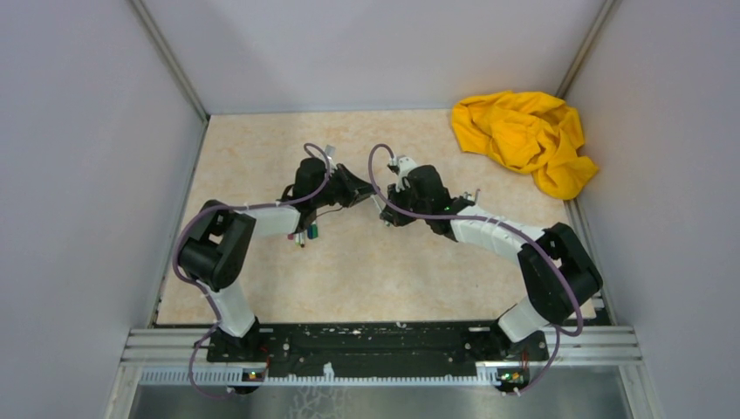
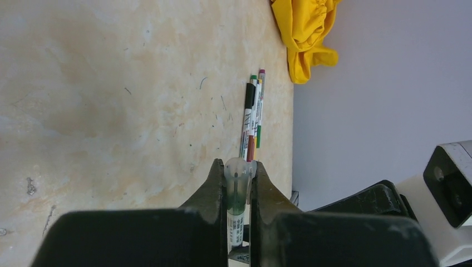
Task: Open the pen caps
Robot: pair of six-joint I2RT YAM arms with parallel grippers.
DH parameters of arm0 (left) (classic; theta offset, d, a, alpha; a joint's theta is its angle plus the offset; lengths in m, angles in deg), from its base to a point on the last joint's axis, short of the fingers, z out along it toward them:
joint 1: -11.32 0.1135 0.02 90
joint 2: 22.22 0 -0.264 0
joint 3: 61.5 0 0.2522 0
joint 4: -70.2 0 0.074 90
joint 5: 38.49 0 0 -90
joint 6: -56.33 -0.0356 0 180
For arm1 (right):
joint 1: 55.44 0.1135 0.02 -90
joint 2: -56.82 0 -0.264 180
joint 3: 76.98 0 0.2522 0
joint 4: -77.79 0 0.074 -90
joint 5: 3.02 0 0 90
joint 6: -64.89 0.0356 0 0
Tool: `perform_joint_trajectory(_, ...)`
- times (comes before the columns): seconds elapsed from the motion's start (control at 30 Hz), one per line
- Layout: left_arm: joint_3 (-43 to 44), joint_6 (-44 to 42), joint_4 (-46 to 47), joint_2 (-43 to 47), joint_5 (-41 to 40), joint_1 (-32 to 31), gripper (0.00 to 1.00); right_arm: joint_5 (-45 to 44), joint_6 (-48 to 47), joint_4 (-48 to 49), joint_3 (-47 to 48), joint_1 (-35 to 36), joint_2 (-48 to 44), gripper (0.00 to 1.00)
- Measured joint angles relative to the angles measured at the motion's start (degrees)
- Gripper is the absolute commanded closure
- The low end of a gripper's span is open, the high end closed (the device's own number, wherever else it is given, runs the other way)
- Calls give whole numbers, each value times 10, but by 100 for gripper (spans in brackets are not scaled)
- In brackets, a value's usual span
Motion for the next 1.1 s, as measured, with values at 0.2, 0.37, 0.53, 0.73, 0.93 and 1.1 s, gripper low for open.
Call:
perform_joint_trajectory(0.2,-4,-18,-6,15,-7,0,100,9,0,7,0,0,0,94)
perform_joint_trajectory(0.37,-4,-24,-7,17,-5,0,100,17,0,11,0,0,0,84)
perform_joint_trajectory(0.53,-4,-29,-8,17,0,1,100,25,0,12,9,0,12,78)
perform_joint_trajectory(0.73,-4,-28,-6,18,18,1,100,30,0,17,29,1,29,77)
perform_joint_trajectory(0.93,-6,-26,-3,18,30,1,100,34,0,19,54,3,59,81)
perform_joint_trajectory(1.1,-10,-28,-3,18,25,3,100,32,5,20,73,3,83,100)
